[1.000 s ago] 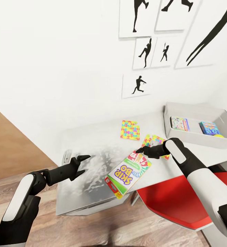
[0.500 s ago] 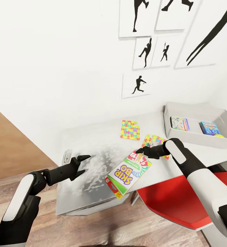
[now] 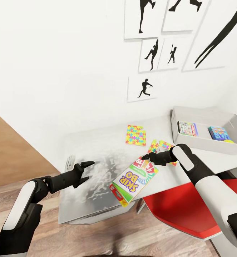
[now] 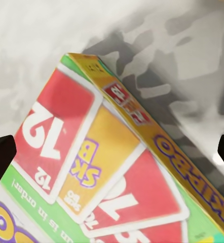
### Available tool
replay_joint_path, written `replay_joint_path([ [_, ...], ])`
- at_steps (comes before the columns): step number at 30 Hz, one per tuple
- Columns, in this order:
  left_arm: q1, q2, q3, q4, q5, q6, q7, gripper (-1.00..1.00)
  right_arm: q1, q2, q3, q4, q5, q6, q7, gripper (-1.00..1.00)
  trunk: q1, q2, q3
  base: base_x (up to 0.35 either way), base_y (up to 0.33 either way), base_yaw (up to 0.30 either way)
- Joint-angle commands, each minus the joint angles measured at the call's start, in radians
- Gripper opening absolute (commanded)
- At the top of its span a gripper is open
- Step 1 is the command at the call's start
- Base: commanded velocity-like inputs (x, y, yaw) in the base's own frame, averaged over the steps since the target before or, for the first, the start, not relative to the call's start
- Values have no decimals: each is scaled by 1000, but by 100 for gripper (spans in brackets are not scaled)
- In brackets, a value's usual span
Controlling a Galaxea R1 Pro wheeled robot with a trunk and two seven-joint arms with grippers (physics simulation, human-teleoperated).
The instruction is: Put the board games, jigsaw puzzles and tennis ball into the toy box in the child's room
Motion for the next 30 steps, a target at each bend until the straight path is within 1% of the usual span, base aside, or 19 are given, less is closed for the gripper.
replay_joint_path([
  [1,-1,0,1,-1,10,2,10,100,-1,0,4,-1,-9,1,-8,100,1,-2,-2,0,0,0],
  [6,-1,0,2,-1,10,2,10,100,0,2,4,-1,-9,2,-1,100,1,-2,-2,0,0,0],
  [16,-1,1,3,-1,10,2,10,100,1,4,5,-1,-6,1,69,100,1,-2,-2,-32,0,14],
  [23,-1,1,4,-1,10,3,10,100,1,4,6,0,-3,0,96,100,1,-2,-2,-190,0,143],
  [30,-1,1,4,-1,10,3,10,100,1,4,5,0,-2,-1,103,100,1,-2,-2,-117,0,123],
])
